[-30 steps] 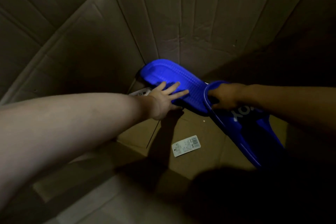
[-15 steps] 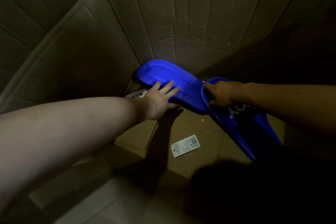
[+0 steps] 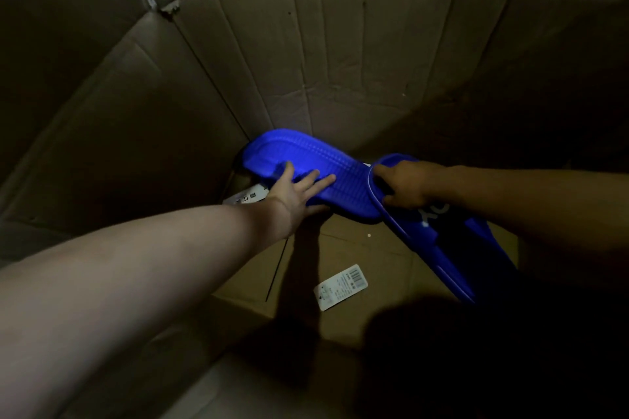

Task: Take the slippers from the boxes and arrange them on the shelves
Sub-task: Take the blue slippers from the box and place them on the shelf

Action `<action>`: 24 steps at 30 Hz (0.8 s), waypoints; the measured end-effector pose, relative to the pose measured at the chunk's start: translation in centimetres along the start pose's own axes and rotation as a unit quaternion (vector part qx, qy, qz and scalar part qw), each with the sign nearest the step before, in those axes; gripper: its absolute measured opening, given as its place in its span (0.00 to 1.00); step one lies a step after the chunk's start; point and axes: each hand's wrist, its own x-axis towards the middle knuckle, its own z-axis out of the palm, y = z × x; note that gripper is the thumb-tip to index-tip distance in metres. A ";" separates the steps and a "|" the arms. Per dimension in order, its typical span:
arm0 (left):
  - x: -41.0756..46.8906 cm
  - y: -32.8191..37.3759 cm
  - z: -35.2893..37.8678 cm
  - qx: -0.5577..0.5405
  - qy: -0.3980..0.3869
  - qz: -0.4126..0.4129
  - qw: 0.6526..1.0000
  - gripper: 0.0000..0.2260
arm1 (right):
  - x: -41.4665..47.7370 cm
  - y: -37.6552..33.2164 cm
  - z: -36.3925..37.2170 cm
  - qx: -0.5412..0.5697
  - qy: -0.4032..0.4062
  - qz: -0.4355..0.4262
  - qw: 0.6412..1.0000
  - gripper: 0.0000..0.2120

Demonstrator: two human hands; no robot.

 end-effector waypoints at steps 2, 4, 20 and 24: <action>-0.2 -0.9 0.1 0.089 0.046 0.029 0.995 0.33 | 0.0 0.1 0.2 0.006 0.005 0.001 1.000 0.27; -0.3 -1.7 0.1 0.125 0.084 0.042 0.988 0.28 | 0.0 0.3 0.1 0.014 0.015 0.001 1.000 0.26; -1.2 -3.6 0.8 -0.106 0.140 -0.020 0.984 0.19 | -0.1 0.9 -0.7 0.002 0.128 -0.001 0.992 0.23; -0.1 -6.2 -0.7 -0.019 0.164 0.129 0.978 0.18 | -0.4 -0.2 -0.7 0.004 0.131 -0.027 0.991 0.27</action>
